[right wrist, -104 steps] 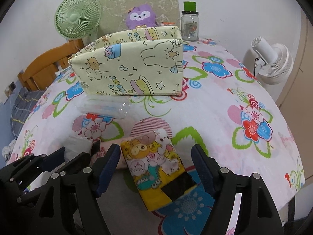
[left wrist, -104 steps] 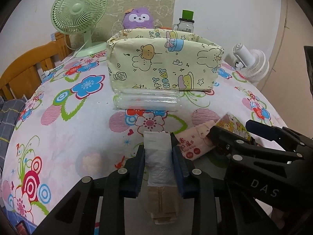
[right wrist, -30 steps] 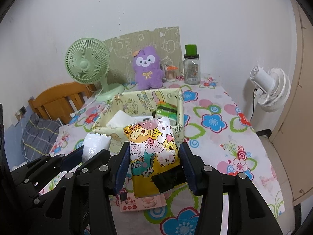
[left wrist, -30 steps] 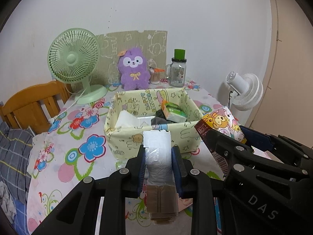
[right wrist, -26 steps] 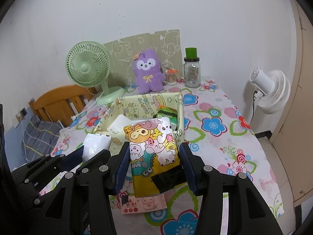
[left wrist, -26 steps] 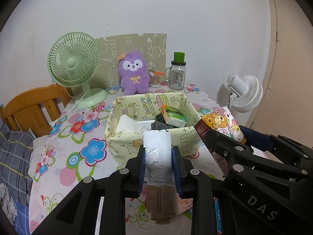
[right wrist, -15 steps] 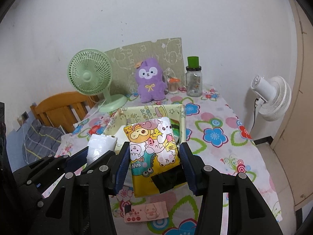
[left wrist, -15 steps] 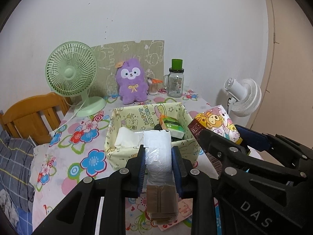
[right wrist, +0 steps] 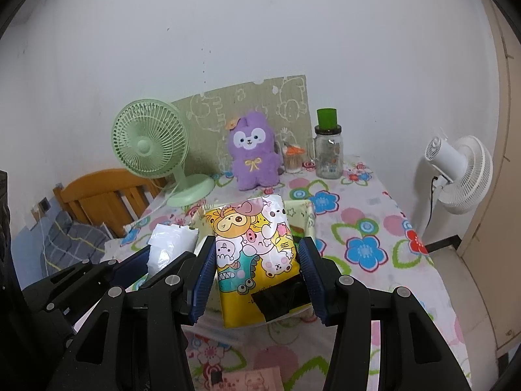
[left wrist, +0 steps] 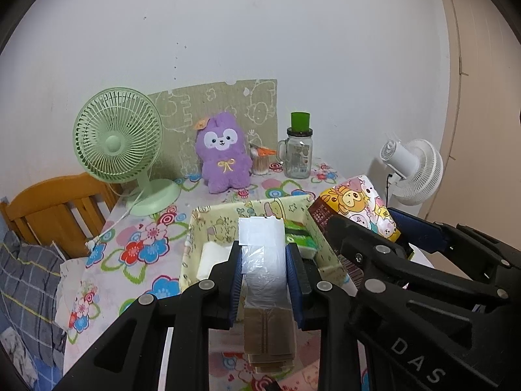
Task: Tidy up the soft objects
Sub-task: 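Lift the white pad and yellow pouch and carry them over the box, then lower the pad and pouch into the box and open both tools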
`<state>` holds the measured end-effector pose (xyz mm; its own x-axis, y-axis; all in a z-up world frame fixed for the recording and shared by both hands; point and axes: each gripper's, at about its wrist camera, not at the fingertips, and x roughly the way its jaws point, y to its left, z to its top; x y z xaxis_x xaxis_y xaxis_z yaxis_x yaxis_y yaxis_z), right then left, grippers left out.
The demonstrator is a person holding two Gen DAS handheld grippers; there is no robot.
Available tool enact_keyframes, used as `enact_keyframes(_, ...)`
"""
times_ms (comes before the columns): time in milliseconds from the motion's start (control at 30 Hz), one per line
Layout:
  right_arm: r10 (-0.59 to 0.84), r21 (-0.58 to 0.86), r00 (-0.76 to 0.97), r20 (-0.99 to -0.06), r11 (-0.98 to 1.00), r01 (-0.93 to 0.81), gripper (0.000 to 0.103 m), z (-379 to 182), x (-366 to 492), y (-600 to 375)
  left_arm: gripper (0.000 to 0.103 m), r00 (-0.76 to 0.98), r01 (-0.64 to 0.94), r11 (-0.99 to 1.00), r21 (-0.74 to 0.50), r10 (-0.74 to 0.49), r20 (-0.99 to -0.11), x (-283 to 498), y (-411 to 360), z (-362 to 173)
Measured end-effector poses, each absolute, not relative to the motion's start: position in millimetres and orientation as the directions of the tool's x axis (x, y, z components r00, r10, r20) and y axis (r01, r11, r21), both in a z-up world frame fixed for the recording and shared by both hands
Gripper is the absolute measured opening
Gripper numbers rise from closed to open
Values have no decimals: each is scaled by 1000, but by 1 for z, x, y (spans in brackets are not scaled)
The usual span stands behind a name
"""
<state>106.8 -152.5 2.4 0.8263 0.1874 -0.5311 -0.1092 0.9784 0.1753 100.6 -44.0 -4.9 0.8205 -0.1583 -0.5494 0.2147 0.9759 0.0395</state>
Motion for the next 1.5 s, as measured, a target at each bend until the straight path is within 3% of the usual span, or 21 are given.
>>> enact_keyframes(800, 244, 219, 785, -570, 965, -142, 54, -33, 200, -150, 26, 773, 142, 990, 19, -99, -626, 188, -37, -41)
enact_keyframes(967, 245, 243, 782, -573, 962, -124, 54, -41, 214, -156, 39, 766, 126, 991, 51, -65, -639, 199, -38, -55)
enact_keyframes(1233, 262, 235, 773, -578, 960, -150, 54, -52, 227, -150, 73, 765, 119, 992, 46, -62, -641, 207, -34, -63)
enact_keyframes(1500, 245, 173, 759, -603, 969, -175, 56, -66, 237, -134, 86, 764, 128, 991, 45, -69, -642, 212, -34, -70)
